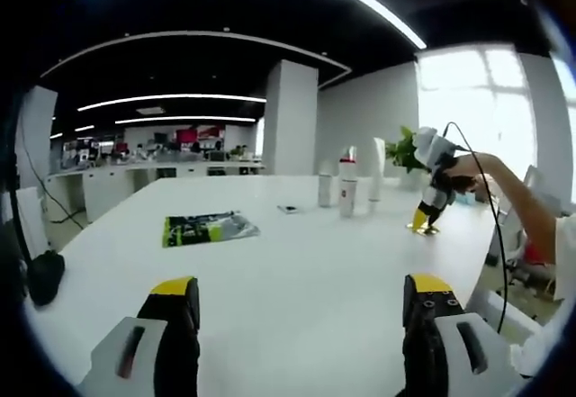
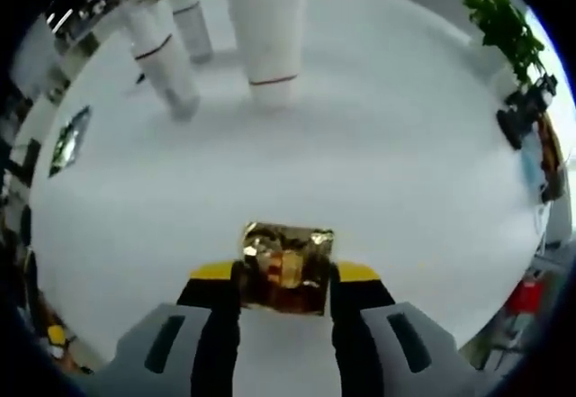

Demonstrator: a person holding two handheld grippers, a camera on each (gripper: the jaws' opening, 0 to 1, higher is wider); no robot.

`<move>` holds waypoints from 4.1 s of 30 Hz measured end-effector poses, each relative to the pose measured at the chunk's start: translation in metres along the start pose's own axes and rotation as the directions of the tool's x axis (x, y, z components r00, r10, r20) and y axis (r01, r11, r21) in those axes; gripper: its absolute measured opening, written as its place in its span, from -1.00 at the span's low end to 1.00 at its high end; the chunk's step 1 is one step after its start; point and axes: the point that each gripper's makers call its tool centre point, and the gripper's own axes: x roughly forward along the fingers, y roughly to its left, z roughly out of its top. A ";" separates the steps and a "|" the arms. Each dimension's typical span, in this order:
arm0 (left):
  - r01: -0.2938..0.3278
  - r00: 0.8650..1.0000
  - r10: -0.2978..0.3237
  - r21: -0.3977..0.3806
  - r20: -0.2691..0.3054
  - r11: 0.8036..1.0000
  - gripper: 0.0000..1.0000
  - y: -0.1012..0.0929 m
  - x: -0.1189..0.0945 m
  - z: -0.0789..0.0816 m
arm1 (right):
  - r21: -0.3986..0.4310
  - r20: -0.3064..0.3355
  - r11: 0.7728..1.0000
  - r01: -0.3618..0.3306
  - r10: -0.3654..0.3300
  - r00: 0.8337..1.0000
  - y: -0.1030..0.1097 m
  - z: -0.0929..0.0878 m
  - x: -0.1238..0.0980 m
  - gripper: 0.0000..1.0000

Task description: Arrange the skincare products in the storage area until every visible bottle or jar stands upright without overlapping.

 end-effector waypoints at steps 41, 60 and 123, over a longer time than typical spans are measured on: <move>0.089 0.994 -0.093 0.081 0.055 0.993 0.74 -0.025 0.004 0.035 | -0.272 0.532 0.940 -0.204 0.323 0.783 0.078 0.053 -0.113 -0.27; 0.290 0.877 -0.370 0.277 0.307 0.916 0.27 -0.101 0.042 0.129 | -0.351 0.618 0.777 -0.523 0.612 0.494 0.141 0.068 -0.169 -0.27; 0.794 0.603 -0.797 -0.080 -0.033 0.603 -1.00 -0.077 0.095 0.072 | -0.818 0.396 0.273 -0.506 0.905 -0.152 0.192 0.062 -0.134 -0.71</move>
